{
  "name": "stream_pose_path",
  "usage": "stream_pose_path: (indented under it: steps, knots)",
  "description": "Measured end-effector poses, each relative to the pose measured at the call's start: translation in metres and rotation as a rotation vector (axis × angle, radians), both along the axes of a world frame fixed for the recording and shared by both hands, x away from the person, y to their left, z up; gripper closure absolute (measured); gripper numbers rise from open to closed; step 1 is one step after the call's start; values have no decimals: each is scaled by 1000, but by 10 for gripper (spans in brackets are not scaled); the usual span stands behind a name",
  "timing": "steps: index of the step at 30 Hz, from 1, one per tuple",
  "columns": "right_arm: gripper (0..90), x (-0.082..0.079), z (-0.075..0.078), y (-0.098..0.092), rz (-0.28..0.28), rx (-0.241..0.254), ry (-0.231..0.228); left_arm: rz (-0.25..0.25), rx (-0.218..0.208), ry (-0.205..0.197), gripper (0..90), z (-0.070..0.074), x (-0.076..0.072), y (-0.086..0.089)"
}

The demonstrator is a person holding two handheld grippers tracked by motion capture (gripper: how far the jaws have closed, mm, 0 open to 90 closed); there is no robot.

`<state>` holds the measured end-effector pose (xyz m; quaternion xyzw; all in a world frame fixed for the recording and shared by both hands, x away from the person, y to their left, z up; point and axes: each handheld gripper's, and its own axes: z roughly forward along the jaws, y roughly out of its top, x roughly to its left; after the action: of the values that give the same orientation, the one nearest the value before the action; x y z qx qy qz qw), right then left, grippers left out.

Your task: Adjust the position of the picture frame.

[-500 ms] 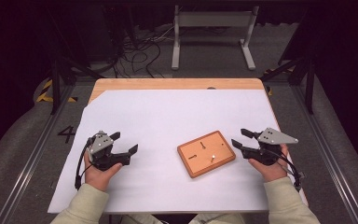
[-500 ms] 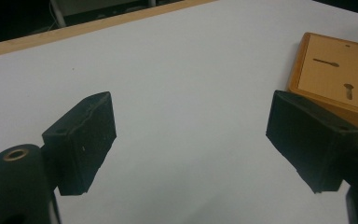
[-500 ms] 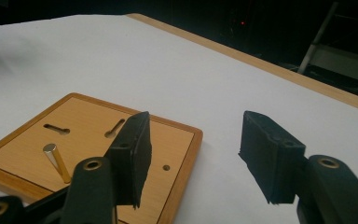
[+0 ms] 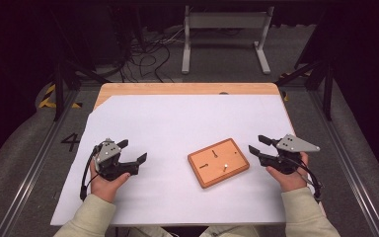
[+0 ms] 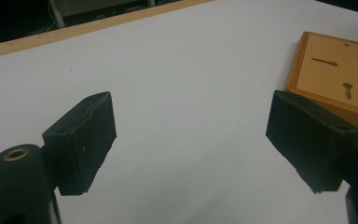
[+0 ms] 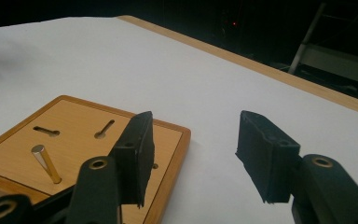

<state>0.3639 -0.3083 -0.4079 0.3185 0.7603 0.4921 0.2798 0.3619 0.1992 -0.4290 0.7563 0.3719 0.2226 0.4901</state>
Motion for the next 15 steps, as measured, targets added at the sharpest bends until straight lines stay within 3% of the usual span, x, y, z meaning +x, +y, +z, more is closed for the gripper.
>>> stream_pose_path:
  steps: [15]
  knots:
    - [446,1,0,-1,-7,1,3,1,2,-2,160,1,-1,0]
